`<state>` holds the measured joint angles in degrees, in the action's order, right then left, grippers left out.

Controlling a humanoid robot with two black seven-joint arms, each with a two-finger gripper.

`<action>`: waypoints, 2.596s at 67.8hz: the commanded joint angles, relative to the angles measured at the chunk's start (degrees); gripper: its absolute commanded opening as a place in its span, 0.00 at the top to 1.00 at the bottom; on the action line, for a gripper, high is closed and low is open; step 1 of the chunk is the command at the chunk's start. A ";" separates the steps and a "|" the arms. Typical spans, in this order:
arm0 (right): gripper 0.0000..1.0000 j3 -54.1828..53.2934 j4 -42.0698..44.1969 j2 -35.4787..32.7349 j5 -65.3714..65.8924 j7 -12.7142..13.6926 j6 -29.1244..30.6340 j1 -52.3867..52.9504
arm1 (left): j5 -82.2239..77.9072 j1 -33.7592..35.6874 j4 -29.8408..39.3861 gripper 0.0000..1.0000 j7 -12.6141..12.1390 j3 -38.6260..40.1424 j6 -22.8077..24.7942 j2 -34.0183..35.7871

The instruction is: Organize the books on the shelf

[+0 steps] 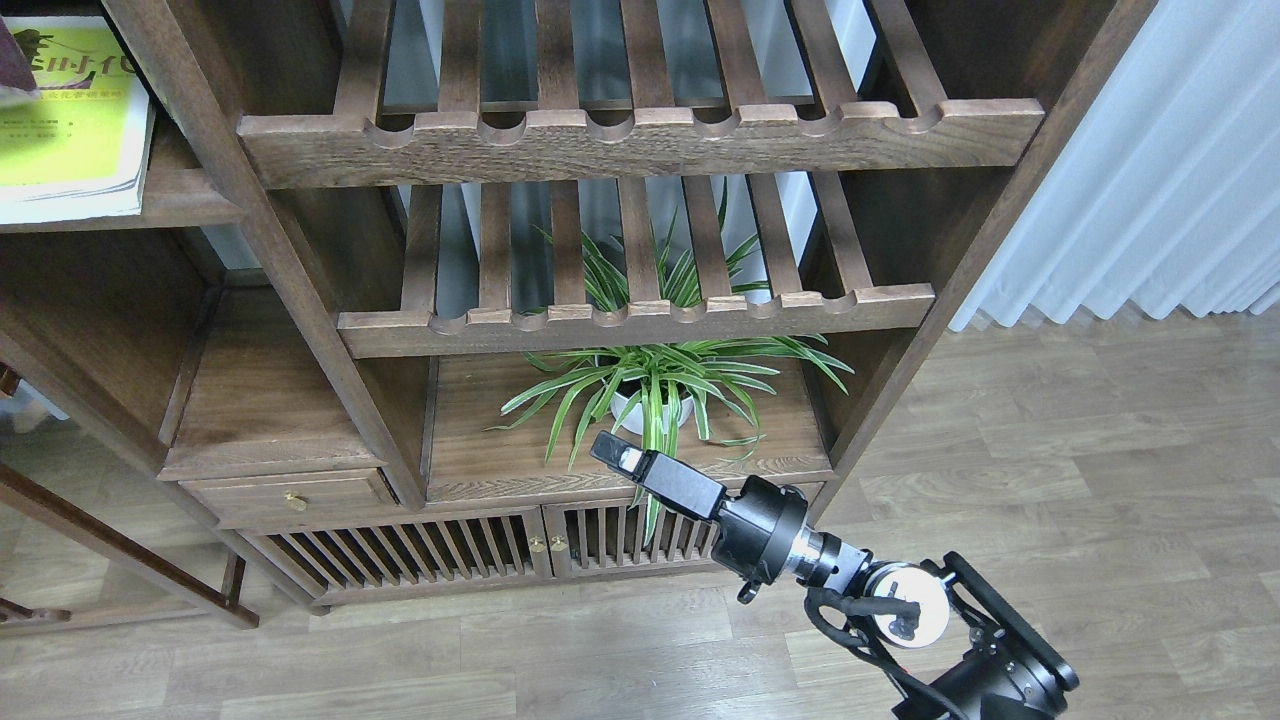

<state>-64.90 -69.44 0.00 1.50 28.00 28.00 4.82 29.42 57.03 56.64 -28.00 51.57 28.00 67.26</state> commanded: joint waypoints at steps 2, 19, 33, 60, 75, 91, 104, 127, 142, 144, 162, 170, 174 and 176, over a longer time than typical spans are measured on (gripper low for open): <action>0.00 0.30 -0.17 0.00 0.08 0.00 0.00 0.01 | -0.06 5.28 -3.38 0.99 0.00 -1.82 0.00 -4.23; 0.00 0.03 -0.26 0.00 -0.01 0.00 0.00 0.01 | -0.68 10.47 -9.62 0.99 0.00 -5.08 0.00 -9.69; 0.00 -0.49 -0.26 0.00 -0.09 0.00 0.00 -0.08 | -1.47 12.14 -13.75 0.99 0.00 -5.69 0.00 -11.27; 0.00 -0.41 -0.08 0.00 -0.09 0.00 0.00 -0.08 | -2.00 11.62 -16.56 0.76 0.00 -6.92 0.00 -14.26; 0.00 -0.32 -0.08 0.00 -0.09 0.00 0.00 -0.16 | -4.19 12.06 -15.95 0.33 0.00 -6.48 0.00 -16.10; 0.00 -0.14 -0.08 0.00 -0.09 0.00 0.00 -0.34 | -4.11 13.11 -13.23 0.10 0.00 -6.04 0.00 -15.93; 0.00 -0.05 -0.08 0.00 -0.09 0.00 0.00 -0.95 | -4.19 13.81 -7.87 0.08 0.00 -6.04 0.00 -14.88; 0.00 0.30 -0.17 0.00 -0.09 0.00 0.00 -1.92 | -4.90 13.37 0.39 0.04 0.00 -7.10 0.00 -7.41; 0.00 0.30 -0.17 0.00 -0.09 0.00 0.00 -2.97 | -5.16 13.02 3.30 0.02 0.00 -13.60 0.00 2.79; 0.00 0.30 -0.17 0.00 -0.09 0.00 0.00 -3.24 | -5.16 13.02 3.39 0.02 0.00 -15.18 0.00 4.10; 0.00 0.12 -0.17 0.00 -0.18 0.00 0.00 -4.65 | -5.07 13.02 6.46 0.00 0.00 -30.74 0.00 13.51; 0.00 -0.14 -0.17 0.00 -0.09 0.00 0.00 -5.88 | -4.90 12.94 9.27 0.00 0.00 -37.94 0.00 15.97; 0.00 -0.32 -0.17 0.00 -0.09 0.00 0.00 -6.14 | -4.72 12.94 9.54 0.00 0.00 -40.14 0.00 16.15; 0.00 -0.41 -0.17 0.00 -0.09 0.00 0.00 -6.49 | -4.37 12.94 9.54 0.00 0.00 -42.34 0.00 16.24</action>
<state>-64.97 -69.62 0.00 1.41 28.00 28.00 -0.80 24.45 69.97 65.30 -28.00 15.20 28.00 82.74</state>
